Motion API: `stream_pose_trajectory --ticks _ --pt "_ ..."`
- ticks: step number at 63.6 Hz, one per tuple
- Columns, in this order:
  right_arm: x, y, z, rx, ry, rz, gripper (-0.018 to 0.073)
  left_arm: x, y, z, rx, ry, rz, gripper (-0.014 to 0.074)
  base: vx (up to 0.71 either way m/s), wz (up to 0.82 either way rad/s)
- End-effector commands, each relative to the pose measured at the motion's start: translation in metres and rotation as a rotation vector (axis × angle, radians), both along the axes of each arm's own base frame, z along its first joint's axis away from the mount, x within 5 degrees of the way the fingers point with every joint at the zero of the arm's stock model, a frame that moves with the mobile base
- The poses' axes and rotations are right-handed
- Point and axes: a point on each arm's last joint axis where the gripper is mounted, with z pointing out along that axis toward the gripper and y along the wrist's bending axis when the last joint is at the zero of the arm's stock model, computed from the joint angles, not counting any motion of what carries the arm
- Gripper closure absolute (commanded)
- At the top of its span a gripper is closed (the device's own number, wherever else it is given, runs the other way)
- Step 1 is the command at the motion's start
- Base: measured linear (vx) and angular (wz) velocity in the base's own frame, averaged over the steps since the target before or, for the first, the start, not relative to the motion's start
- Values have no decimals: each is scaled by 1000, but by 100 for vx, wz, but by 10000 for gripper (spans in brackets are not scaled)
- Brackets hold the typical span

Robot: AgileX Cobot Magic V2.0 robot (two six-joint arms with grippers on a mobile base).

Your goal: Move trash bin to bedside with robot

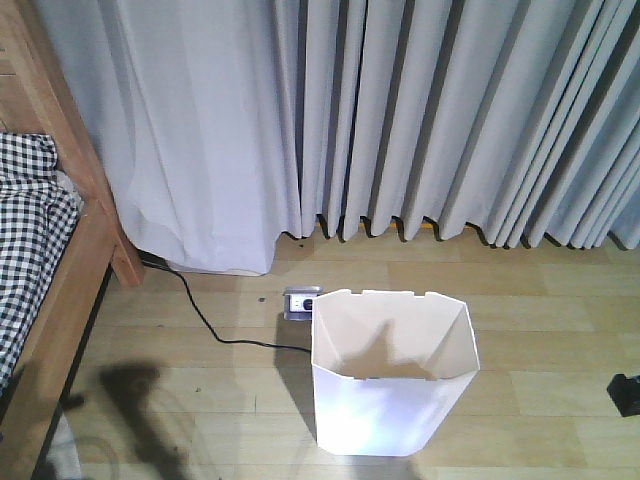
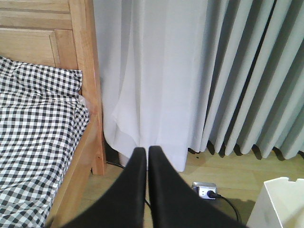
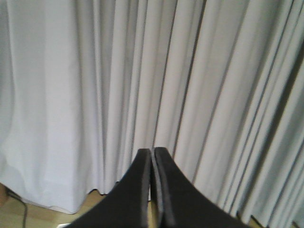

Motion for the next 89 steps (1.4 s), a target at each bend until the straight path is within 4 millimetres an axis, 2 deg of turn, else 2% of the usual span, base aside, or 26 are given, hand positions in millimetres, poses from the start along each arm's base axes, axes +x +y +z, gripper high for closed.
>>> stream_pose_trajectory --ticks 1,16,29,45,64,89 --pt "0 -7 16 1 -95 -74 568 1 0 5 4 -77 -4 603 0 0" --pt "0 -12 11 28 -156 -131 568 1 0 5 4 -77 -4 603 0 0" --pt "-7 -9 -8 2 -244 -91 568 1 0 5 4 -77 -4 603 0 0" --pt "-16 -6 -35 25 -253 -50 568 1 0 5 4 -77 -4 603 0 0" --pt "-17 -8 -38 83 -220 -83 568 1 0 5 4 -77 -4 603 0 0" --pt "-17 -8 -38 26 -222 -82 568 1 0 5 4 -77 -4 603 0 0"
